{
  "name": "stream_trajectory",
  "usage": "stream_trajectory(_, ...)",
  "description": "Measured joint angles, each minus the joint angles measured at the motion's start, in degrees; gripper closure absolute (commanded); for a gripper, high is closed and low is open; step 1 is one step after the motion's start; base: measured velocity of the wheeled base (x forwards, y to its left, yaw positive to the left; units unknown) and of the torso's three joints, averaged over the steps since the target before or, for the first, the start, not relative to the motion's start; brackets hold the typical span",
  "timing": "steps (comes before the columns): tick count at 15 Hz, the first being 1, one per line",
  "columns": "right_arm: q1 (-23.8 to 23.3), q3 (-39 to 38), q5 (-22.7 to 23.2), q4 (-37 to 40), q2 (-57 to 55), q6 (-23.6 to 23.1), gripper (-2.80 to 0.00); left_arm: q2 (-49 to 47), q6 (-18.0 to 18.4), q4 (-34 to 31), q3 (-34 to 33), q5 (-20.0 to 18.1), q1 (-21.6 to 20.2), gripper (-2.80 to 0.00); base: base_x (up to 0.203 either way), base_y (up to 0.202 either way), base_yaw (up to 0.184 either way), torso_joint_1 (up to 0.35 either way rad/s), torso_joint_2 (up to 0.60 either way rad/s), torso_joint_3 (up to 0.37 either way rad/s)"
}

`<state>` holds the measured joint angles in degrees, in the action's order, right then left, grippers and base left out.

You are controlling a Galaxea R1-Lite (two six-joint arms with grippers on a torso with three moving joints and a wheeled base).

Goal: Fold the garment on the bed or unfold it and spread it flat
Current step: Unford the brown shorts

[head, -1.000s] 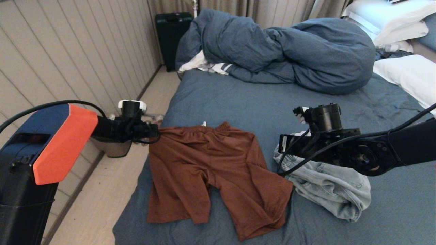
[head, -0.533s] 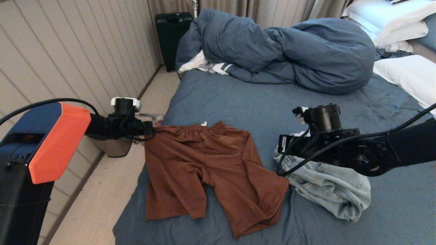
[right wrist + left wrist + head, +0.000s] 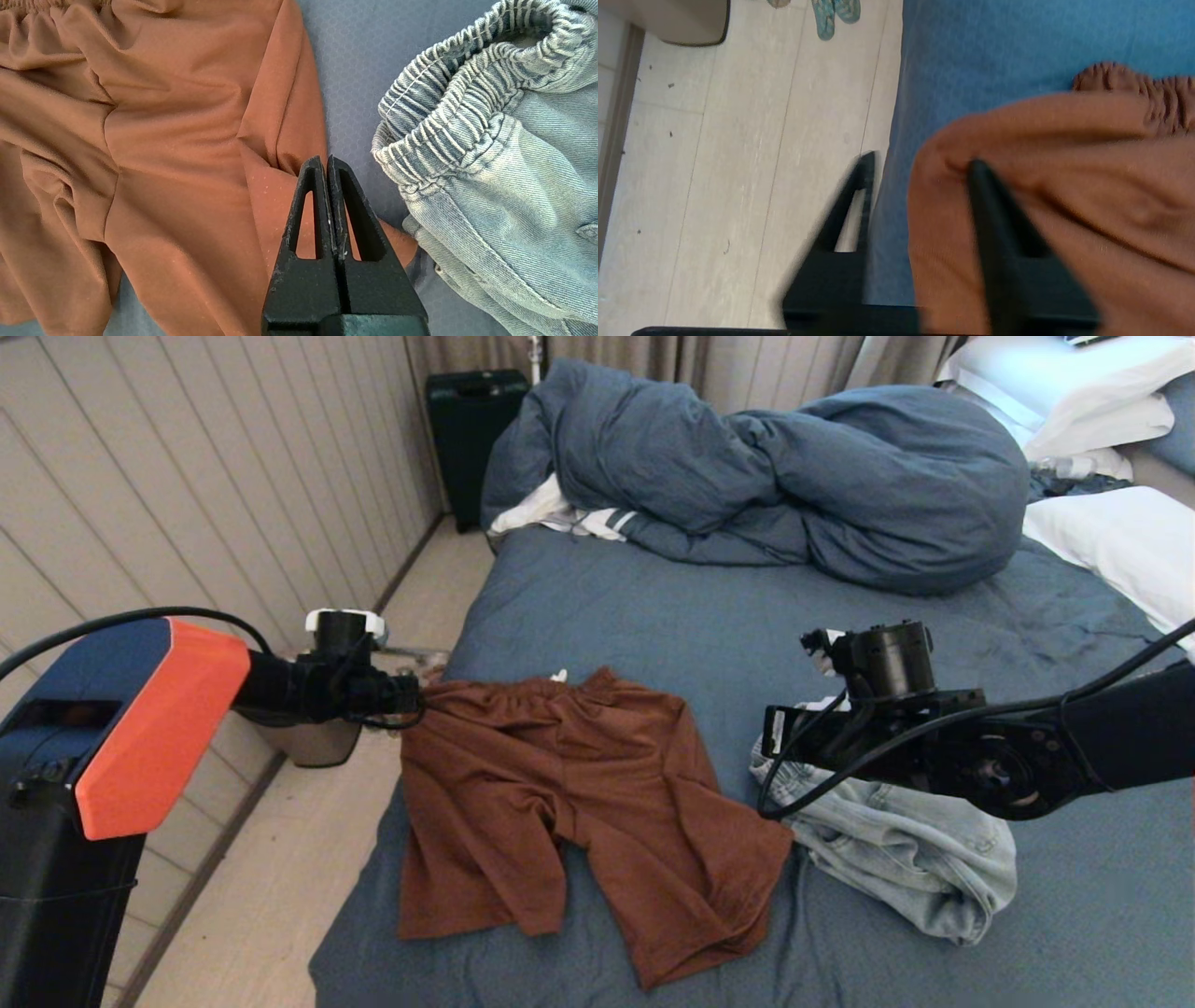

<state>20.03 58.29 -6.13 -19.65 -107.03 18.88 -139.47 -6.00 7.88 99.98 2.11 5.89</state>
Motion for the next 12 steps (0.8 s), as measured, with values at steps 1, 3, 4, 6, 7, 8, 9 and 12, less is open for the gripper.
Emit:
stream_trajectory(1,0.0,-0.02,0.01,0.0,0.0,0.0,0.0,0.84,0.0,0.04,-1.24,-0.13,0.04,-2.8,0.0,0.0,0.0,0.0,0.0,0.0)
stream_trajectory(3,0.0,-0.03,-0.02,0.0,0.0,0.0,0.0,3.7,-0.08,0.31,-5.56,-1.07,0.29,-2.8,0.0,0.0,0.0,0.0,0.0,0.0)
stream_trajectory(4,0.0,-0.08,-0.01,0.0,0.0,0.0,0.0,5.98,-0.14,0.41,-8.66,-2.18,0.45,-2.8,0.0,0.0,0.0,0.0,0.0,0.0)
stream_trajectory(6,-0.02,-0.1,-0.07,0.0,0.06,0.0,0.0,11.22,-0.32,0.61,-15.6,-4.74,0.59,-2.8,0.0,0.0,0.0,0.0,0.0,0.0)
stream_trajectory(7,-0.02,-0.1,-0.06,0.0,0.13,0.0,0.0,13.84,-0.41,0.66,-19.04,-5.59,0.67,0.0,0.0,0.0,0.0,0.0,0.0,0.0)
stream_trajectory(8,-0.05,-0.19,-0.07,0.0,0.23,0.07,0.0,16.79,-0.47,0.72,-22.9,-6.12,0.83,0.0,0.0,0.0,0.0,0.0,0.0,0.0)
stream_trajectory(9,-0.17,-0.29,-0.07,0.0,0.3,0.11,0.0,19.8,-0.52,0.68,-26.87,-6.45,1.15,0.0,0.0,0.0,0.0,0.0,0.0,0.0)
stream_trajectory(12,-0.35,-0.36,-0.07,0.04,1.12,0.21,0.0,29.15,-1.58,0.74,-37.63,-7.36,4.11,0.0,0.0,0.0,0.0,0.0,0.0,0.0)
